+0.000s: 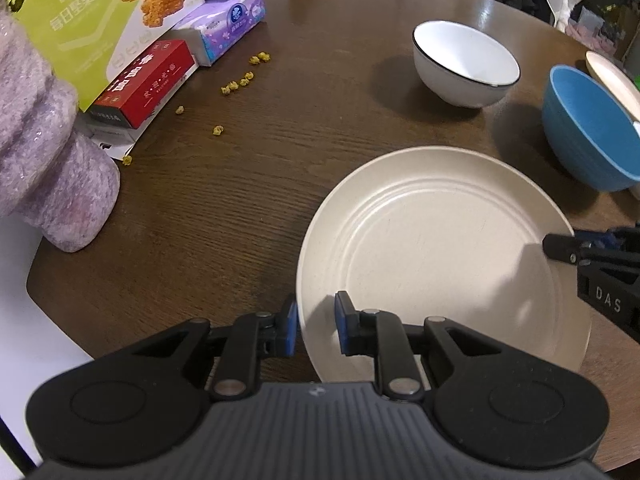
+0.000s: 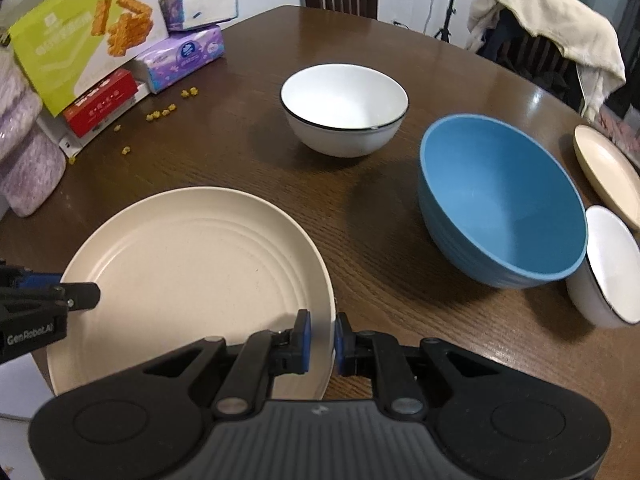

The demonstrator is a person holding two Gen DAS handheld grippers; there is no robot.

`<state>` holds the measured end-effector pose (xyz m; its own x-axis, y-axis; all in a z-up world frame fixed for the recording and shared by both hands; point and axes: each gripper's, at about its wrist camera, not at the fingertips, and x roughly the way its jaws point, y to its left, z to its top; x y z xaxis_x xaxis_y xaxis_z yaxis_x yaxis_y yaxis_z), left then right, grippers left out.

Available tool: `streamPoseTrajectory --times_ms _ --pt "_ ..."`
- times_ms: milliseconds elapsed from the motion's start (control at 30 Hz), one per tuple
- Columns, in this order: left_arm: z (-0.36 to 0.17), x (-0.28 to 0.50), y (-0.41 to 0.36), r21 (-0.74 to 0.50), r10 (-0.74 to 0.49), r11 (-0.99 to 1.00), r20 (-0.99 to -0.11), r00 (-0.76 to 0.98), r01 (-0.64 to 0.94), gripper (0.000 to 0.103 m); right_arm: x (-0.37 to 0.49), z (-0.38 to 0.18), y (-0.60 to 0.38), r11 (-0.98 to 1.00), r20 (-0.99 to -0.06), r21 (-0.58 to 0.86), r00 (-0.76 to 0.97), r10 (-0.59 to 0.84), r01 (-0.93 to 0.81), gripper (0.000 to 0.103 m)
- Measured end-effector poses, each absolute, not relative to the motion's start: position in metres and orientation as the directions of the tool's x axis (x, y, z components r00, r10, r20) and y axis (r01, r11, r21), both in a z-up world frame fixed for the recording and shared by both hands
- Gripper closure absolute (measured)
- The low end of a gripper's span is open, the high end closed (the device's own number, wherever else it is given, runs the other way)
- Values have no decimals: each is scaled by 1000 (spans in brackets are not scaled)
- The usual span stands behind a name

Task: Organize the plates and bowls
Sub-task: 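Lower the held cream plate onto the first cream plate with both grippers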

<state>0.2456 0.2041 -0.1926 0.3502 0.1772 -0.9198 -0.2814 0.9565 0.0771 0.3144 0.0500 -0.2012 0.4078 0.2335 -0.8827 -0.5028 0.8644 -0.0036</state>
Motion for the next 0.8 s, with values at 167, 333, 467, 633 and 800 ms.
streamPoseTrajectory --times_ms 167,333,467,633,800 --pt "-200 246 198 119 201 961 -922 331 -251 84 308 -202 57 843 -875 -64 437 210 -534 91" --pt "-203 245 196 124 200 963 -924 327 -239 84 306 -204 62 824 -873 -118 454 180 -554 90" --pt "-202 246 197 121 196 964 -925 325 -238 84 305 -207 68 813 -877 -151 456 153 -563 89" --pt "-202 246 197 119 194 964 -926 325 -239 84 306 -211 72 807 -882 -168 452 133 -566 88" --pt "-202 247 198 101 177 966 -929 324 -239 84 307 -212 75 803 -882 -182 455 122 -568 88"
